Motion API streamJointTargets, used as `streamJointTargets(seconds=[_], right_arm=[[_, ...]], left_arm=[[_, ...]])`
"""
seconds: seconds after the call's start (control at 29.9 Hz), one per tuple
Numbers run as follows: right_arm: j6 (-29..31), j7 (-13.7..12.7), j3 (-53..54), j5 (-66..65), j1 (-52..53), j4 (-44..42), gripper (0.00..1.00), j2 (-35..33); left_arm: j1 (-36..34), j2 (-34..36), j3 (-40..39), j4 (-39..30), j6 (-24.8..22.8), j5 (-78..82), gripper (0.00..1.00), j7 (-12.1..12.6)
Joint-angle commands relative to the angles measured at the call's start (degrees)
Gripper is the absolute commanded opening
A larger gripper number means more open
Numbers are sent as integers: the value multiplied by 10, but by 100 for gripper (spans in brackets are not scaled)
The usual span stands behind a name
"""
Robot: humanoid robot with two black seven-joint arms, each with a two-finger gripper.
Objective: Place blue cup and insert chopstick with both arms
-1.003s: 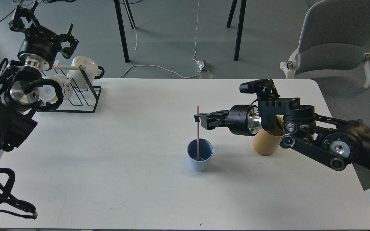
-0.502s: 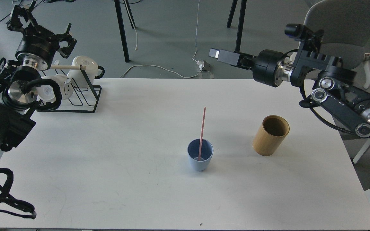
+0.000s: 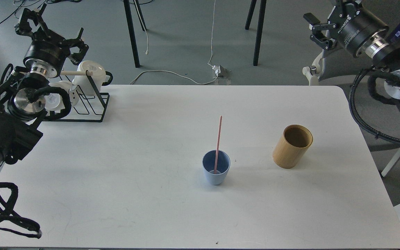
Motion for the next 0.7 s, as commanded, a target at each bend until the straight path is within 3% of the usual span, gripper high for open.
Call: streamJointTargets(seconds=[0.0, 0.27, 0.67], right_arm=[[2, 1, 14, 117, -9, -62, 100, 6], [65, 3, 16, 199, -9, -188, 100, 61], [74, 1, 15, 199, -7, -191, 100, 72]], left_arm=[[-1, -13, 0, 0, 0, 0, 99, -2], [-1, -25, -5, 18, 0, -2, 99, -10], [-1, -31, -7, 20, 0, -2, 99, -10]])
